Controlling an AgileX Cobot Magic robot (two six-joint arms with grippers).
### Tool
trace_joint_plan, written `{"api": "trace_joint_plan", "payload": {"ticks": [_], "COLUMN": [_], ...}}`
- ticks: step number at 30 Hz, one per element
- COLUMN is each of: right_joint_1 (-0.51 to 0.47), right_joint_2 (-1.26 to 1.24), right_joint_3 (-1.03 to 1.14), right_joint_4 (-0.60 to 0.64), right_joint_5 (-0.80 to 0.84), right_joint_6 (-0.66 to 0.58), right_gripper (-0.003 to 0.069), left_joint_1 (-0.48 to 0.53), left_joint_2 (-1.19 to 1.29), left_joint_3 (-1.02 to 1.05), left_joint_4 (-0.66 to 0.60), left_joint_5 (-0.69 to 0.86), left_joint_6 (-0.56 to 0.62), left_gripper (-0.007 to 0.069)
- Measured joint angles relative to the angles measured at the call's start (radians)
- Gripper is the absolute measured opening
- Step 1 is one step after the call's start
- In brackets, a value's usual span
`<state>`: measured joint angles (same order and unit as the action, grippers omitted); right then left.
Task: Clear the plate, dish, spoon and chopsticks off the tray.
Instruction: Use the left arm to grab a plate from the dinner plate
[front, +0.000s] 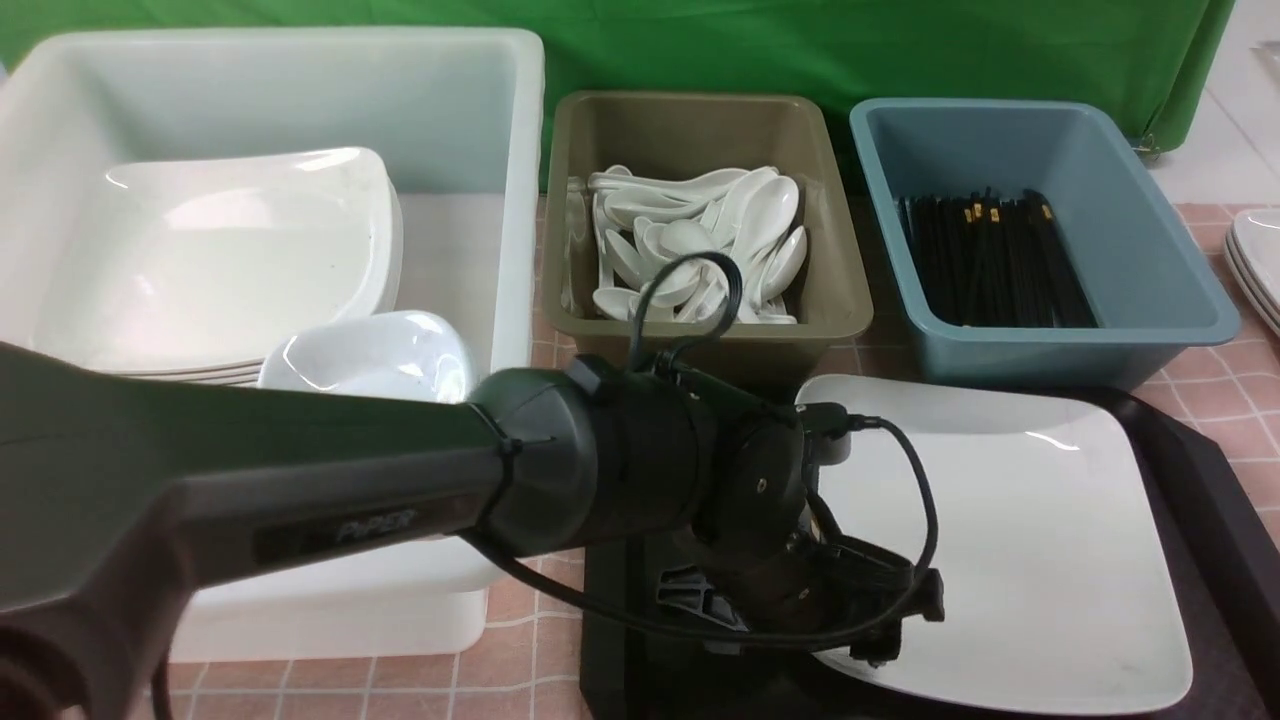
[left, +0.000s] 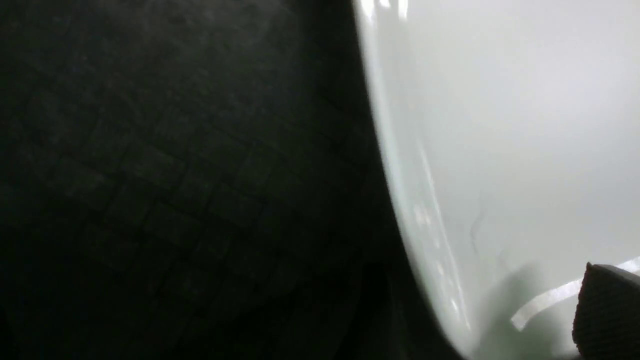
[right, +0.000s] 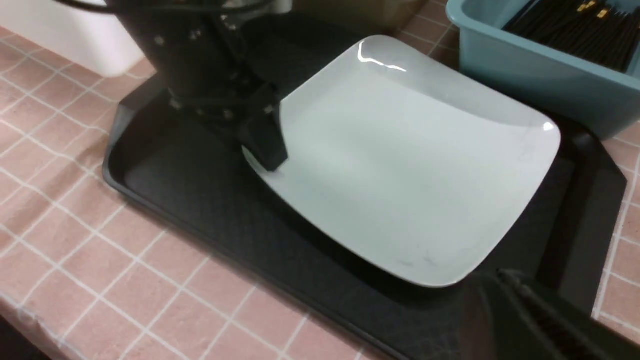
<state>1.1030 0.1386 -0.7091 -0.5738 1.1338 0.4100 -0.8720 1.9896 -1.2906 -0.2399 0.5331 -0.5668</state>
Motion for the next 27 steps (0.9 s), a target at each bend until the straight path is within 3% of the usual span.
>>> {"api": "trace_joint_plan", "payload": {"ticks": [10, 19, 22, 27], "right_joint_1": [0.0, 0.0, 0.0, 0.0], "right_joint_2": [0.0, 0.0, 0.0, 0.0], "right_joint_3": [0.0, 0.0, 0.0, 0.0], "right_joint_4": [0.0, 0.0, 0.0, 0.0], "right_joint_5": [0.0, 0.0, 0.0, 0.0], "right_joint_6": [0.004, 0.005, 0.005, 0.005], "right_gripper": [0.003, 0.003, 0.003, 0.003], "left_joint_1": [0.0, 0.0, 0.001, 0.002], "left_joint_2": [0.039, 0.062, 0.068, 0.058], "left_joint_3": [-0.012, -0.011, -0.01, -0.01], "left_joint_4": [-0.057, -0.153, -0.224, -0.25], "left_joint_5": [-0.119, -0.2, -0.211, -0.216], "left_joint_6": [-0.02, 0.027, 0.057, 0.077], "left_gripper": [0.0431, 0.0241, 0.0129, 0.0089]}}
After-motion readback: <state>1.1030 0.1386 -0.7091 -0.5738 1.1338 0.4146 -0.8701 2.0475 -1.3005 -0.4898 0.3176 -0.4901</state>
